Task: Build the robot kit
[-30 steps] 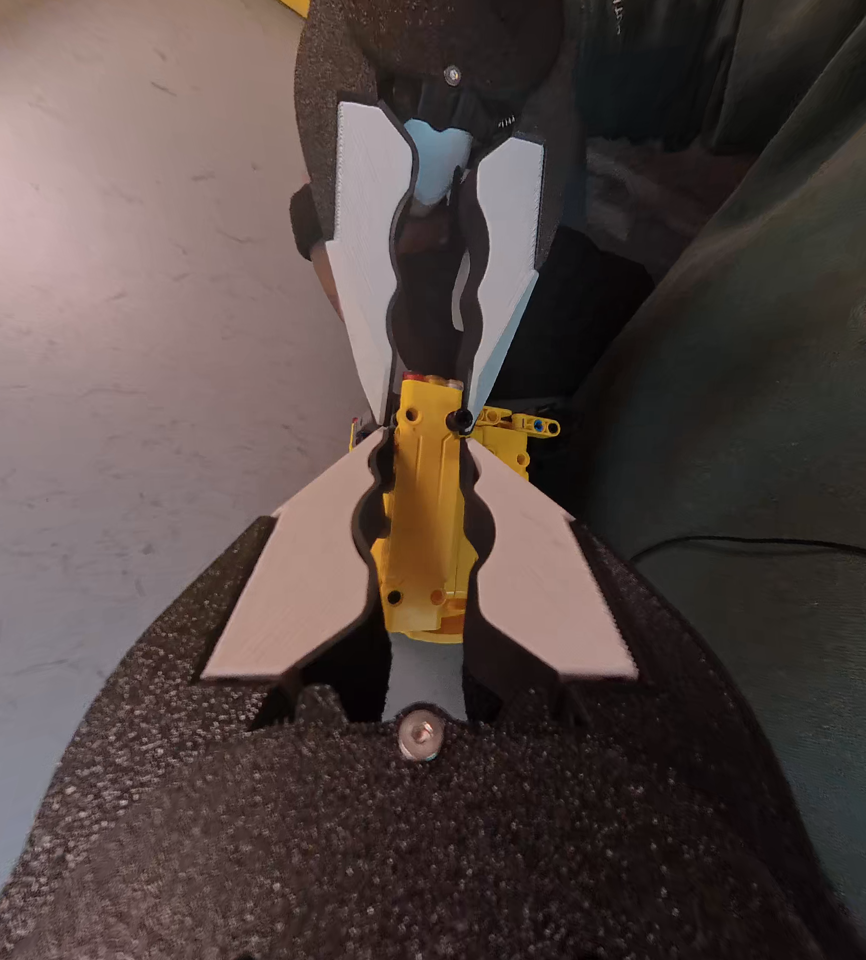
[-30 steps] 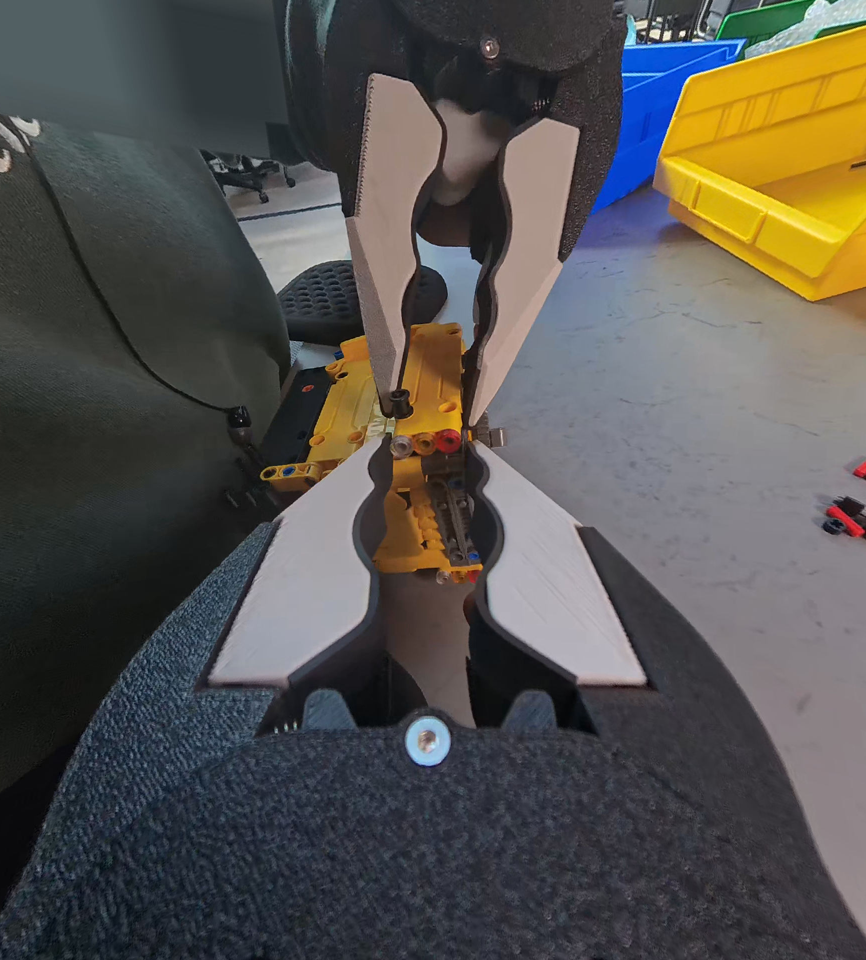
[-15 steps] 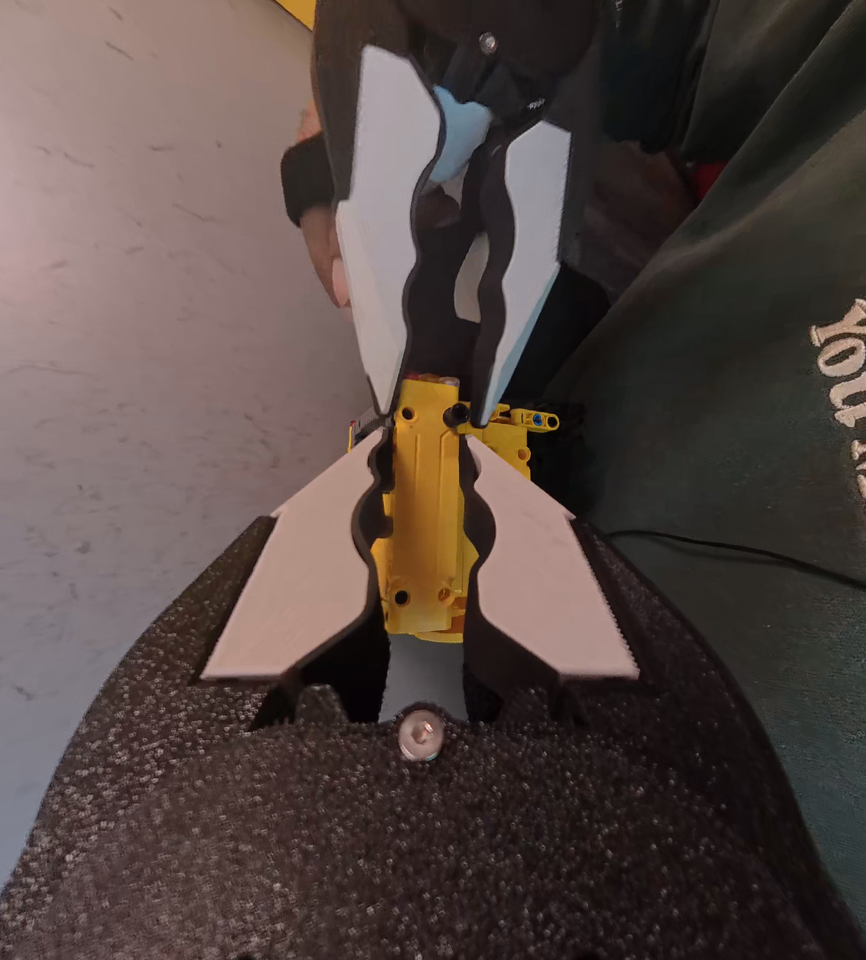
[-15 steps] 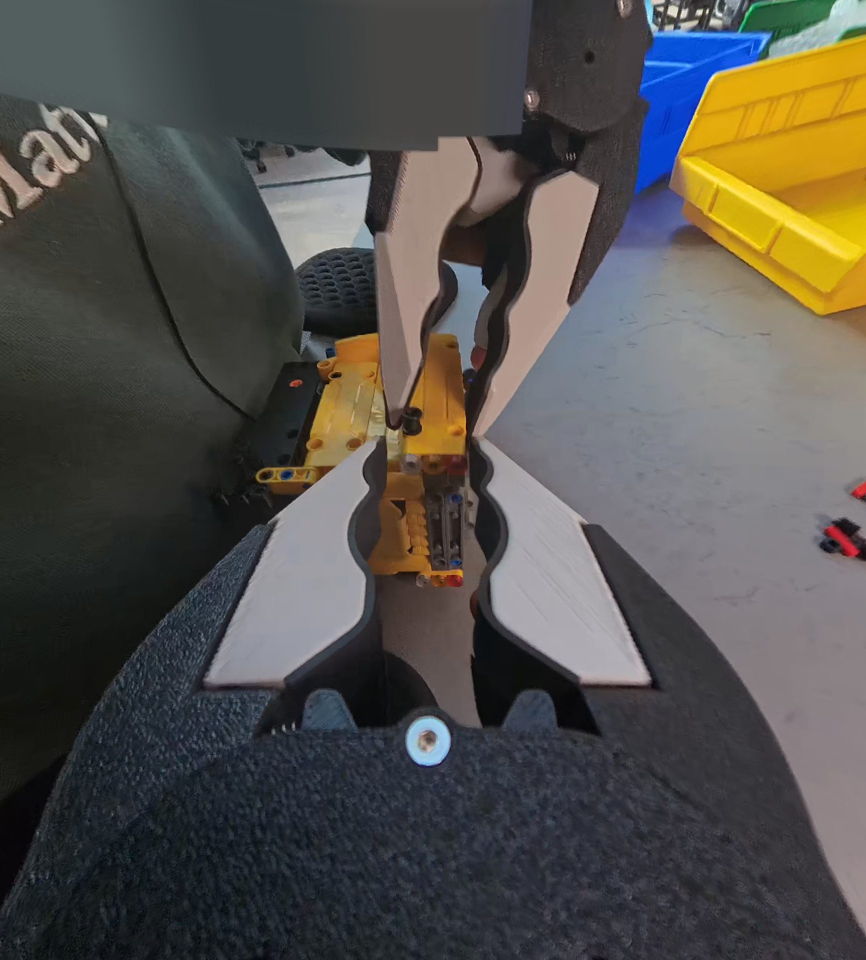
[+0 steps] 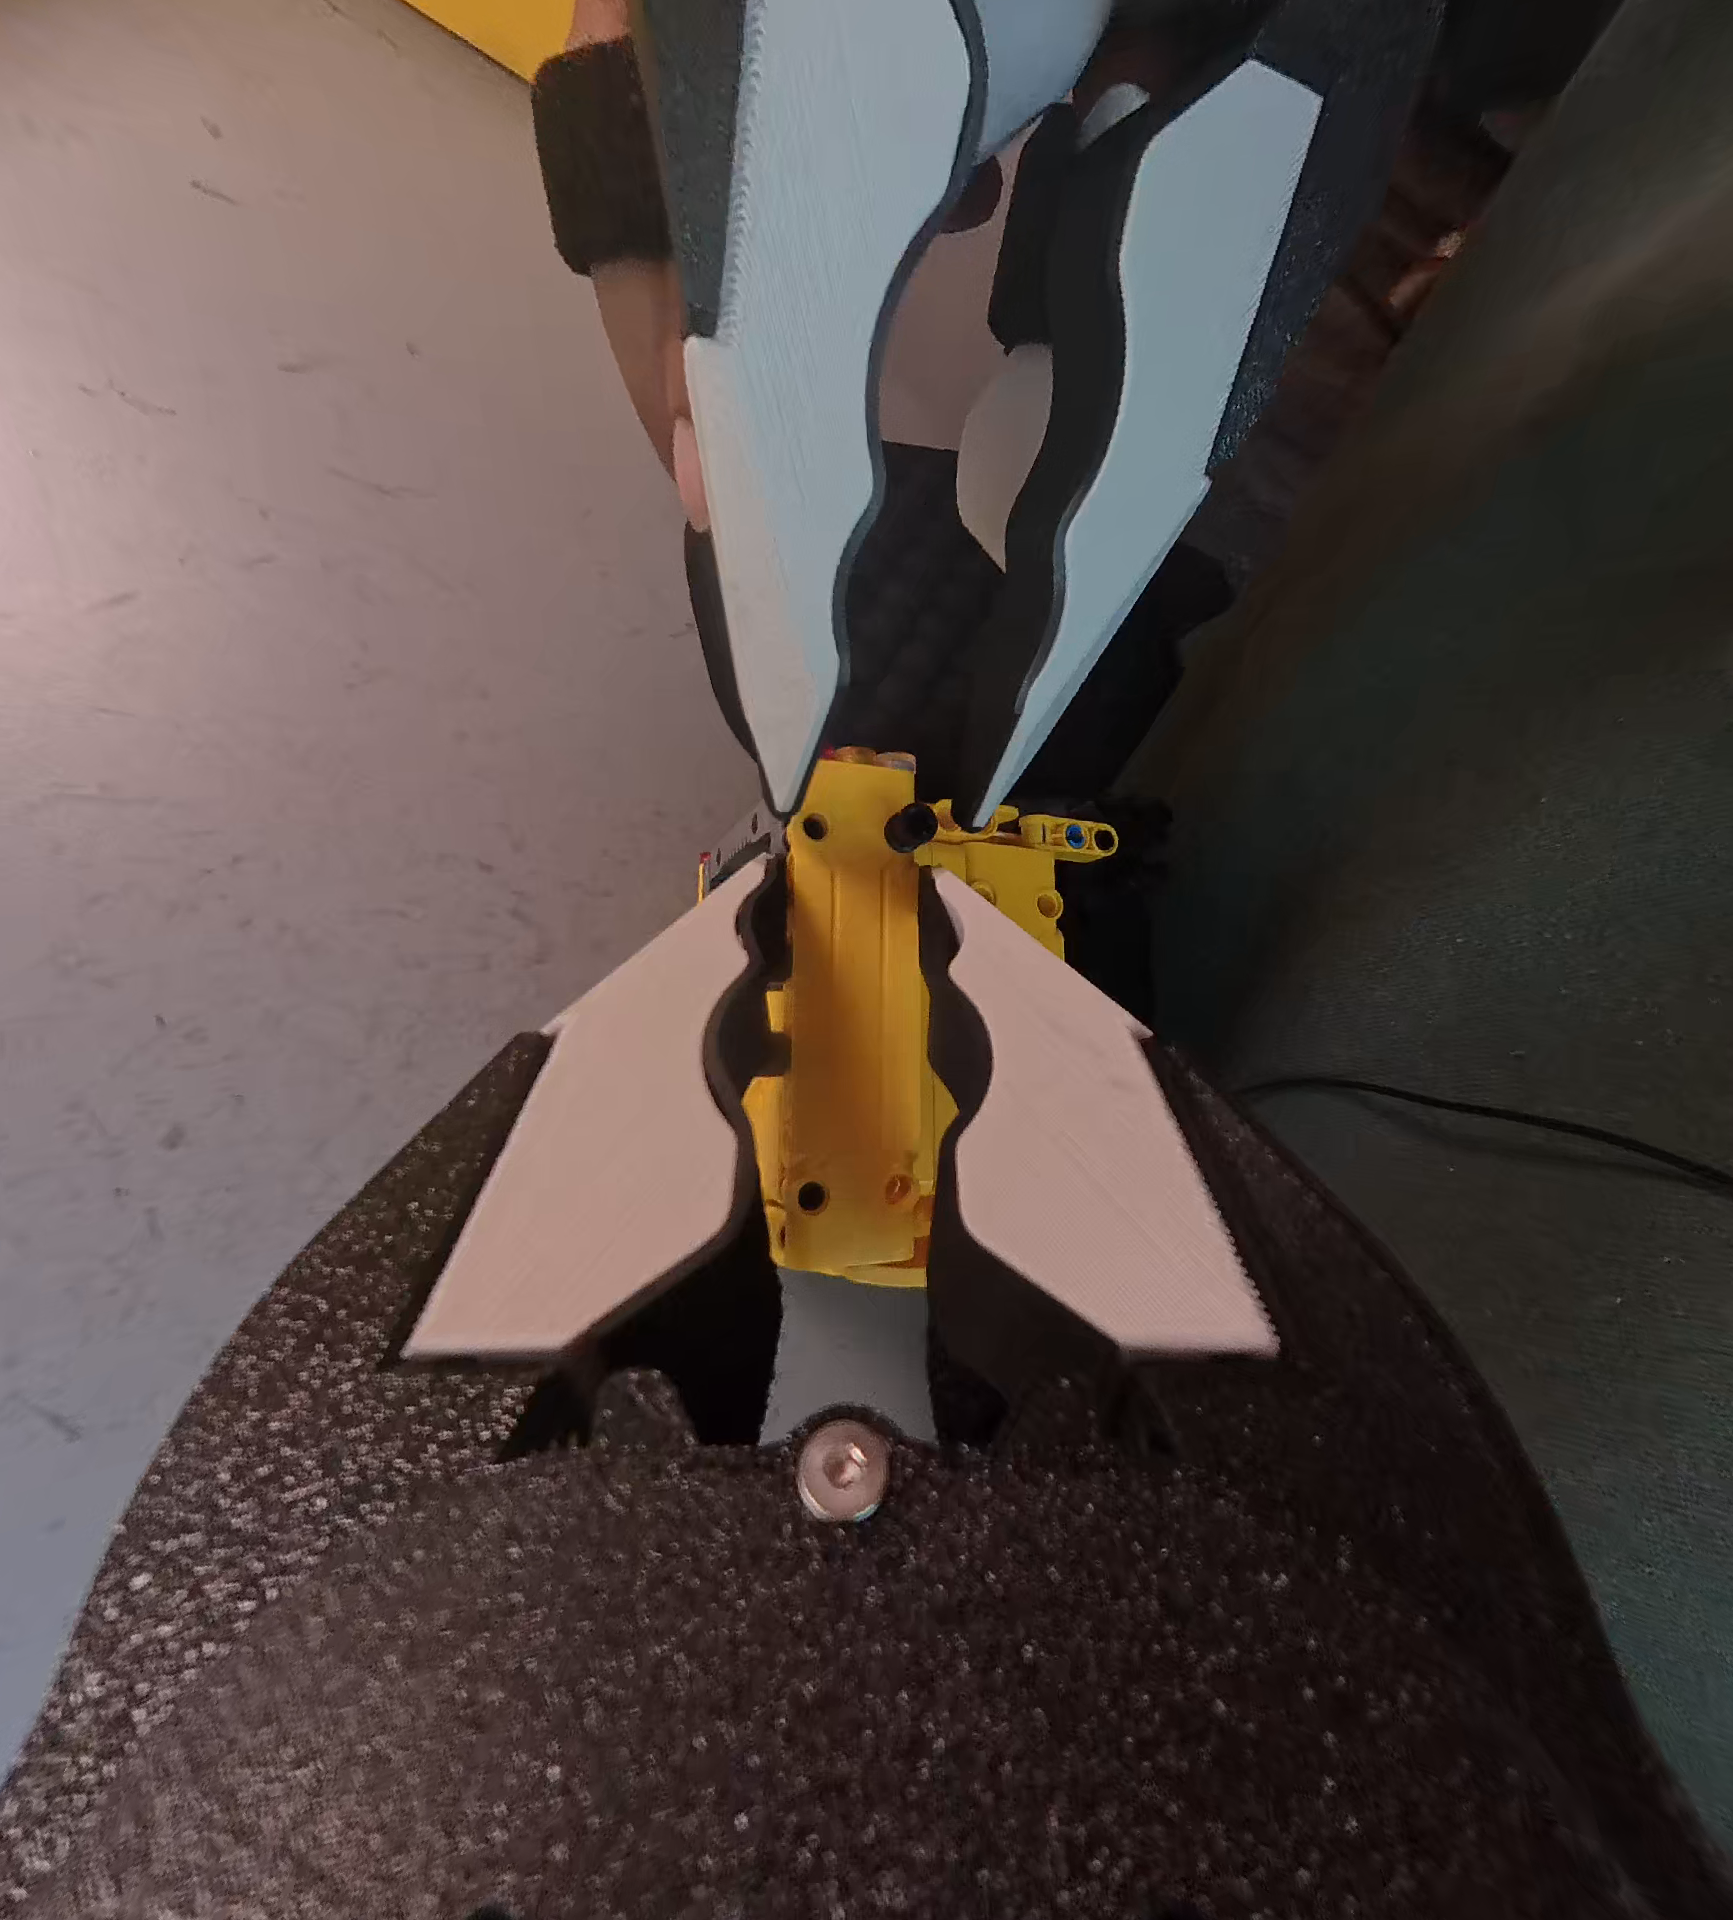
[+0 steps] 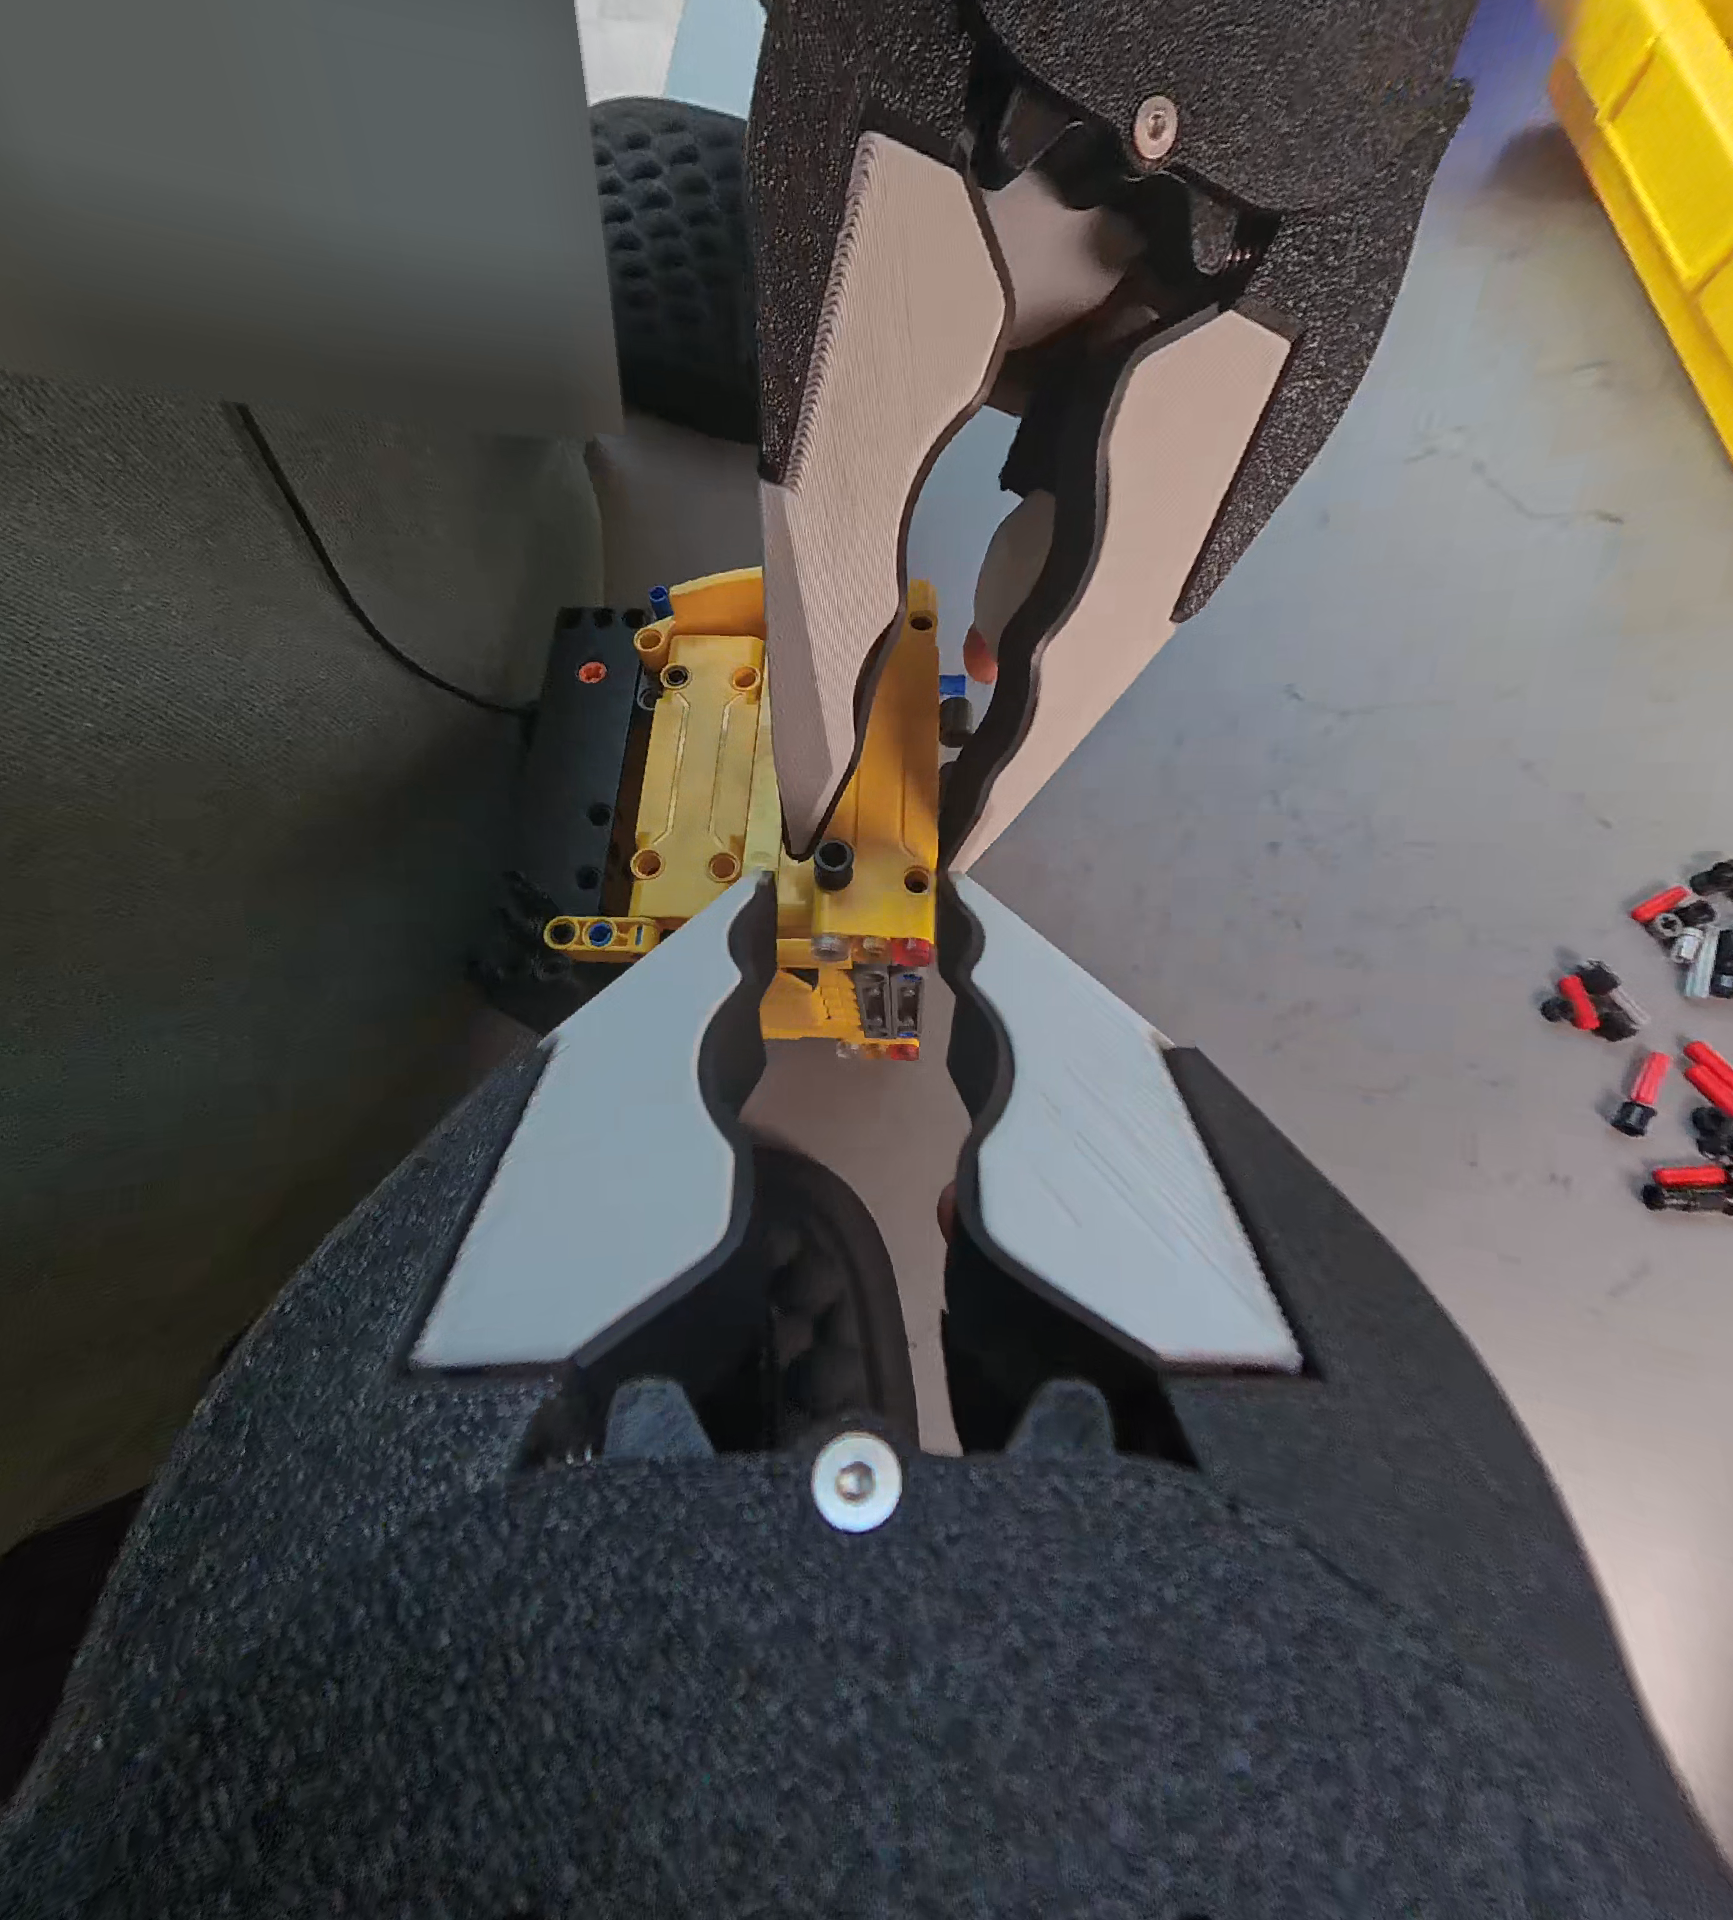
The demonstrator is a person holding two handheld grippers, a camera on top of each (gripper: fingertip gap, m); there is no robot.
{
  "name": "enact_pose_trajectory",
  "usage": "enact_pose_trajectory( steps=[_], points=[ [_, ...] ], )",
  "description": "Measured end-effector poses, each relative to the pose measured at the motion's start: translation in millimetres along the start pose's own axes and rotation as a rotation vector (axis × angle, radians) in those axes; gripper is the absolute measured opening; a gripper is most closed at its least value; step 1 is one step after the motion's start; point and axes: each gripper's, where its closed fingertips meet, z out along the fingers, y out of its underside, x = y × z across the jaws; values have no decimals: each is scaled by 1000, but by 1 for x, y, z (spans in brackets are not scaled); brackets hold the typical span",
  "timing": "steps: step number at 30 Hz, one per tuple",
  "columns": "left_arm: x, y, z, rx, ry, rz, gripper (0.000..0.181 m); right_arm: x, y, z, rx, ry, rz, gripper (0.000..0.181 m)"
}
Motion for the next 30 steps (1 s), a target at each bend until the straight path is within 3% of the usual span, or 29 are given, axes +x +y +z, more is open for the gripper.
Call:
enact_pose_trajectory(
  steps=[8,16,29,30],
  points=[
    [1,0,1,13,-11,20,25,2,3,2,-82,18,-8,21],
    [14,14,16,-34,67,-28,23,-18,17,15,-139,-88,94,19],
    [5,-3,4,0,-99,167,25,-5,9,5,-95,8,31,23],
    [5,-4,0,22,-107,171,34,-5,9,5,-97,17,23,23]
  ],
)
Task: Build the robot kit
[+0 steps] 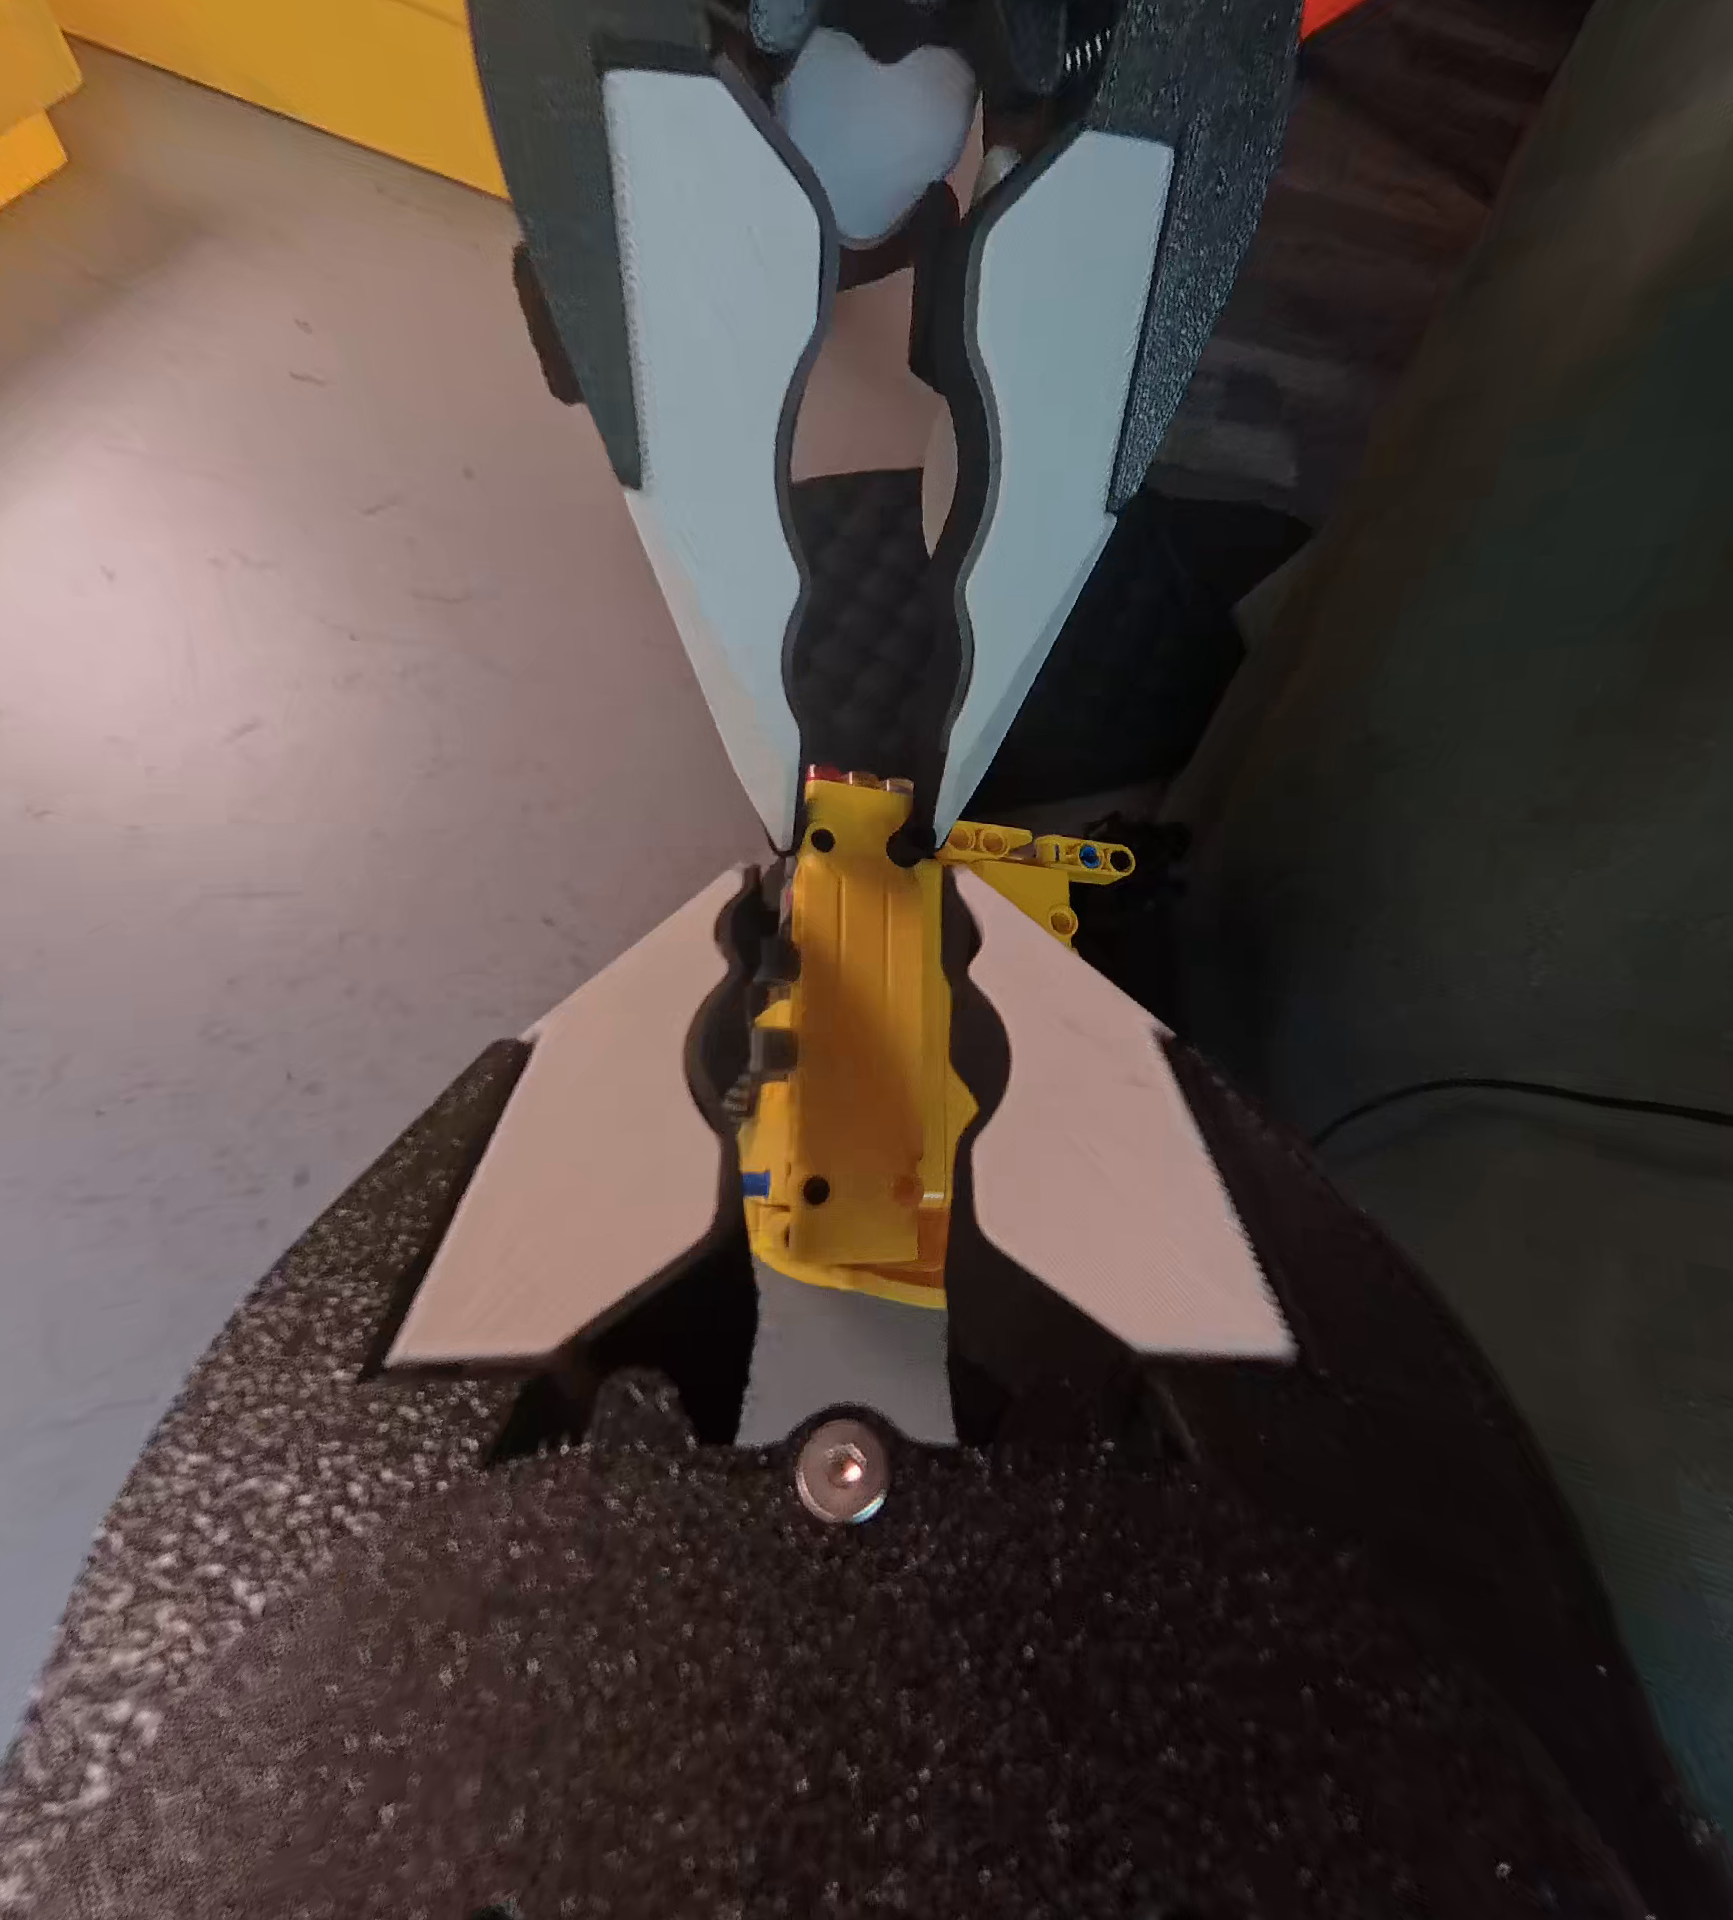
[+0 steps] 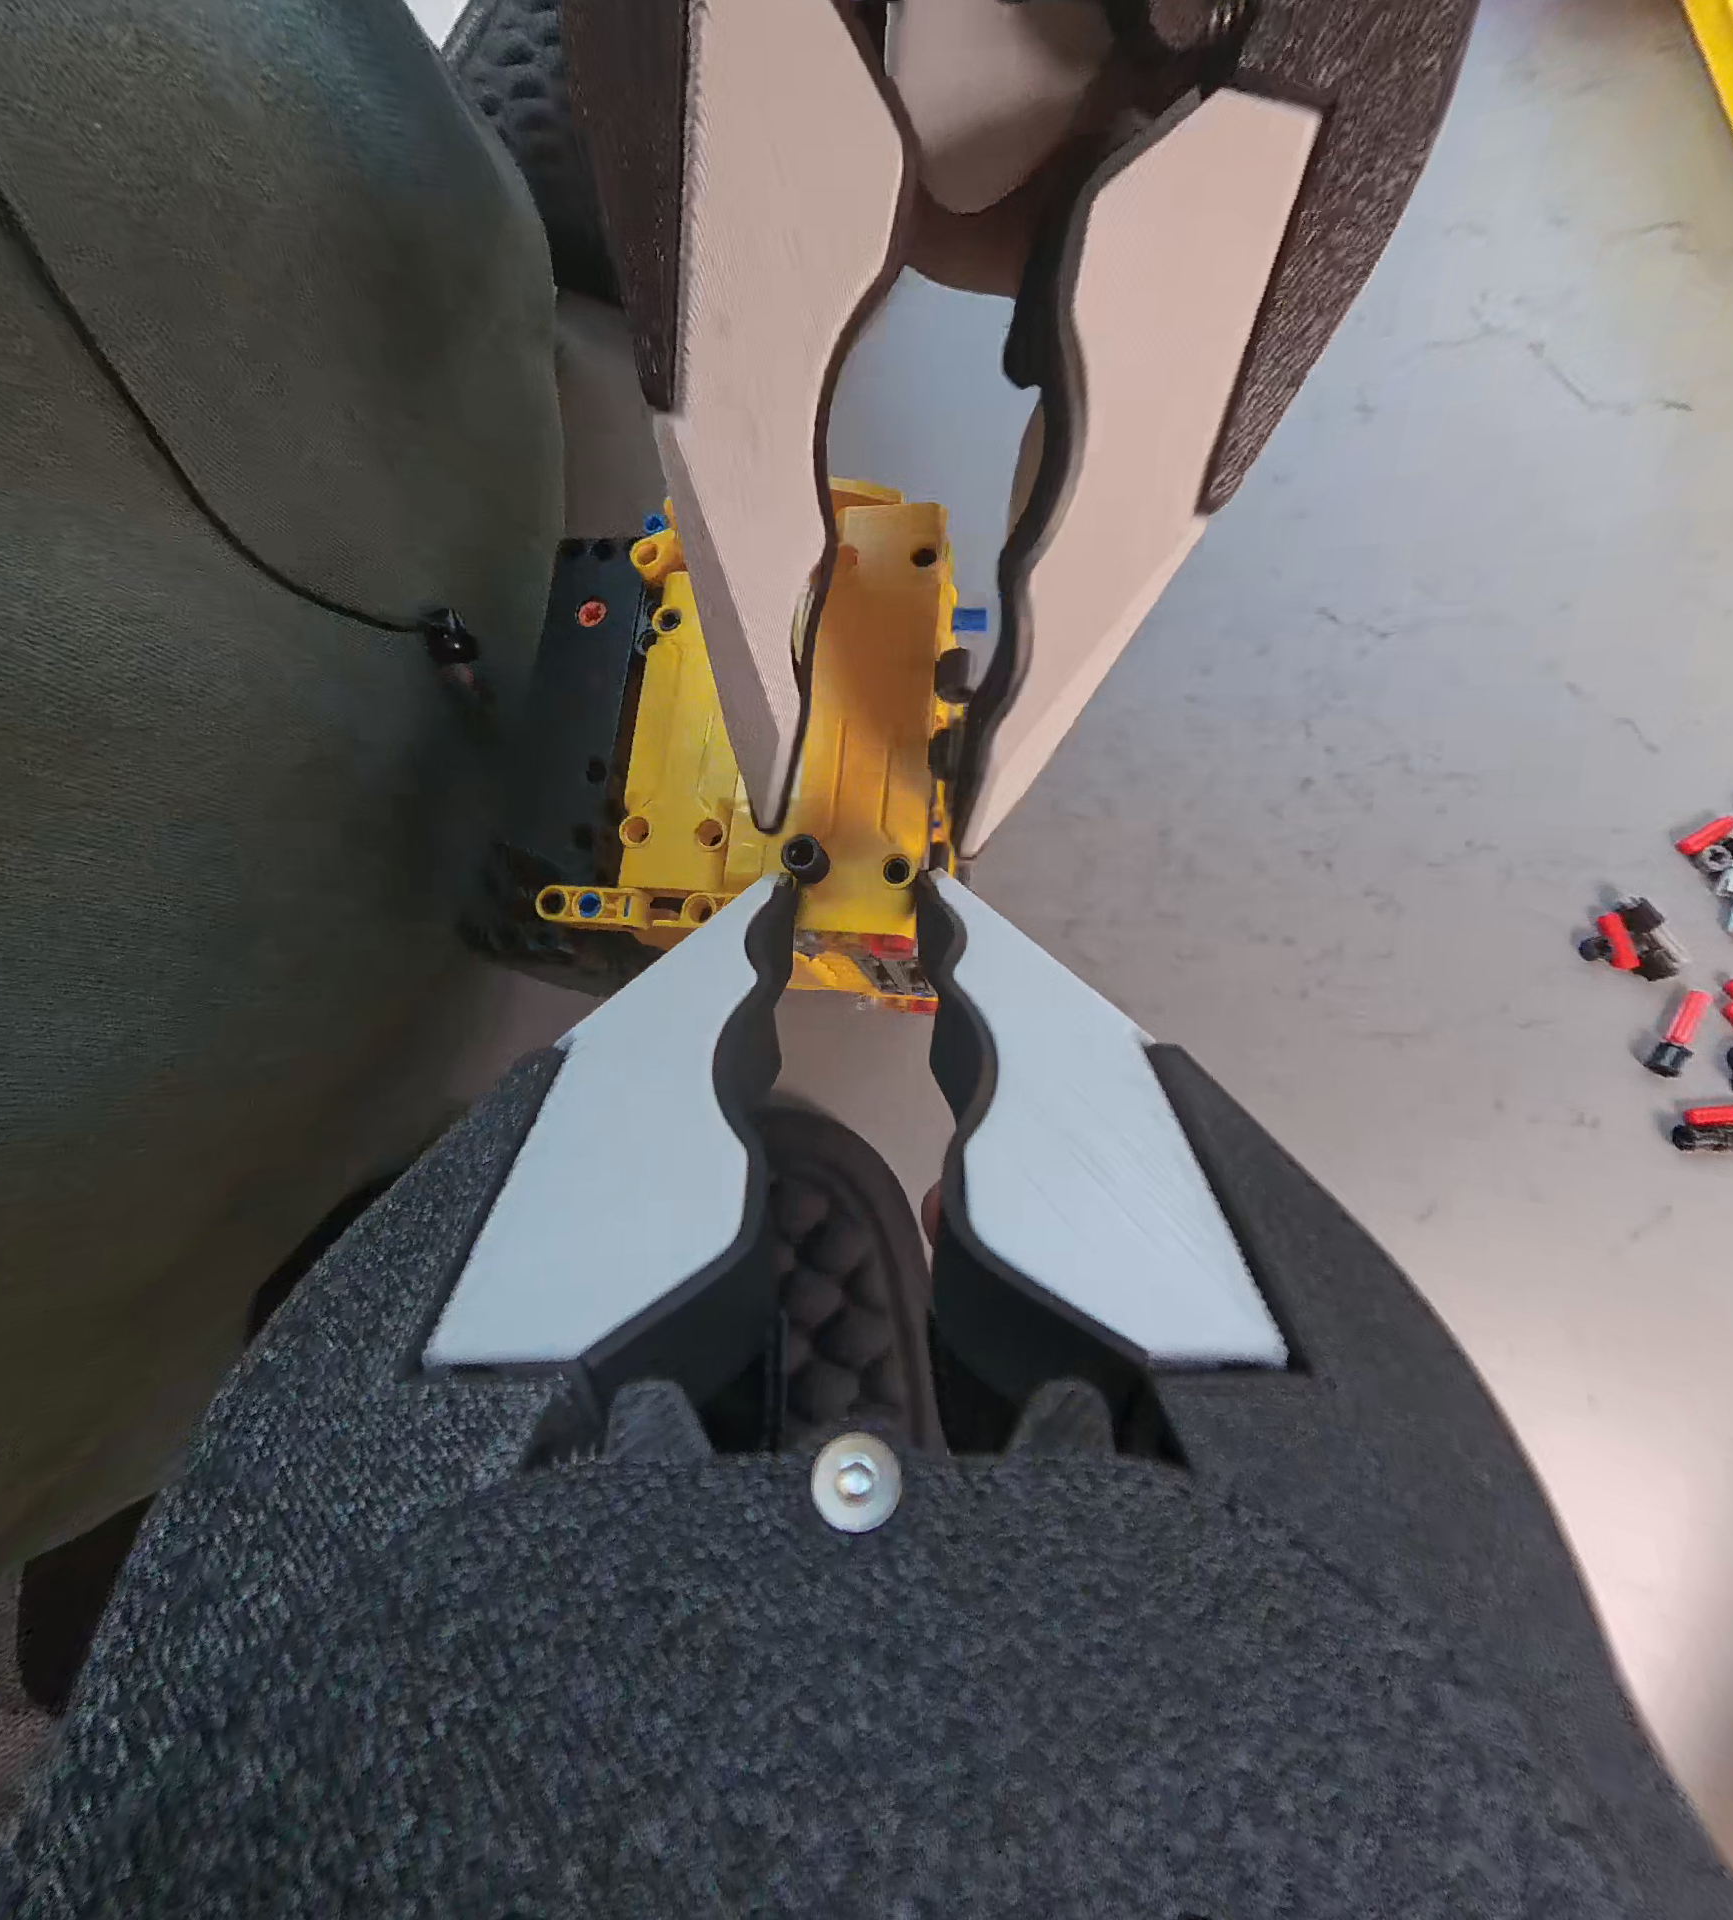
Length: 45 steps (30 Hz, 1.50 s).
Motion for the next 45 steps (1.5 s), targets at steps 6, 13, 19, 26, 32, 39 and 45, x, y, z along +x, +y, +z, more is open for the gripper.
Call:
enact_pose_trajectory(
  steps=[6,13,19,26,32,39,45],
  points=[
    [-5,33,-33,86,-62,-102,64,1,2,1,-20,38,-14,24],
    [9,51,-20,245,-6,-262,52,2,-1,4,-52,91,-75,24],
    [6,51,-19,261,-39,-236,44,0,1,7,-65,19,40,23],
    [8,55,-21,291,-10,-271,45,0,-3,10,-81,-20,96,25],
    [12,52,-20,292,-19,-237,46,-6,-34,8,-129,68,-73,32],
    [12,53,-23,318,-42,-242,47,-1,-33,27,-250,103,-167,28],
    [13,51,-28,369,-45,-233,60,-6,-50,40,-247,31,-189,30]
  ],
)
